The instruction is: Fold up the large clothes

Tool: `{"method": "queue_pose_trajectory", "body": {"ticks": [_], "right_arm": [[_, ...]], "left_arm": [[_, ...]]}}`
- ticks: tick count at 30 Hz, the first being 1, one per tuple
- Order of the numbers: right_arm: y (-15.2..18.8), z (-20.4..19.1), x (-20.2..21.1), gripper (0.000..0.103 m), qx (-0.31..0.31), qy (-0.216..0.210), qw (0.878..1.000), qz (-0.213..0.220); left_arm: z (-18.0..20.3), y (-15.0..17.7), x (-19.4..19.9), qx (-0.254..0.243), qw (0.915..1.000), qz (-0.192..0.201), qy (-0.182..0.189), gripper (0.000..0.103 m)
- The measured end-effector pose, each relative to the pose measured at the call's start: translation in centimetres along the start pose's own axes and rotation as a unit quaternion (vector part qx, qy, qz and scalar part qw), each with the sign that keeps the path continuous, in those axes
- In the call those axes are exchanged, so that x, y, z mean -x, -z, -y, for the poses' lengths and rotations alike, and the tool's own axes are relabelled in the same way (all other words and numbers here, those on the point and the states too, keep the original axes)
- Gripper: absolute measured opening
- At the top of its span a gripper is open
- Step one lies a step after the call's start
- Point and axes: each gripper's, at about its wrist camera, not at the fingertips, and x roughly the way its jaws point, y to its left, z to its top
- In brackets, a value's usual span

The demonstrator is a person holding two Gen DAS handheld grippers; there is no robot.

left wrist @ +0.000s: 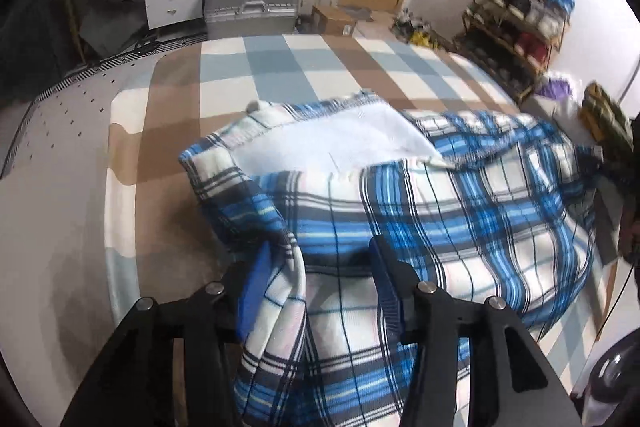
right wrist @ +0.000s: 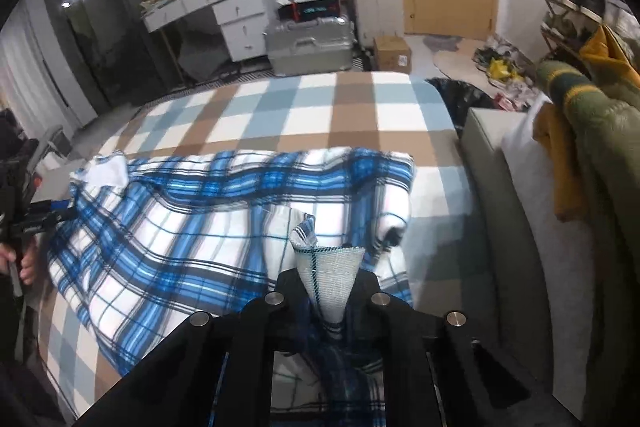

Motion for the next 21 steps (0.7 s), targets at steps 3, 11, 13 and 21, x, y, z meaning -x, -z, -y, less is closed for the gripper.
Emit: {"method": "queue_pose_trajectory", "body": {"ticks": [3,11,13,21], "right_arm": [[-0.1,-0.4,0.7,0.011,0.010,0.006,1.000,0.018],[0.4,-1.6,4.7,0.008,0.041,0.032,0.993,0.103],[0.2,-2.2,5.7,0.007,0.052,0.045,0.989,0.130],[-5.1,-4.2,8.2,0.006,0.086,0.083,0.973,0.195]], "left_arm": [[-0.4,0.0,0.6,0.009,0.9997,0.012,-0.018,0.003],[0.8,1.5,4.7,0.013,0.9909,0.081,-0.107,0.000],[0.7,1.3,5.6,0.021,0.9887,0.088,-0.120,0.000],[-0.6,-2.0,7.4,0.045,0.9790,0.135,-0.146,0.000]]}}
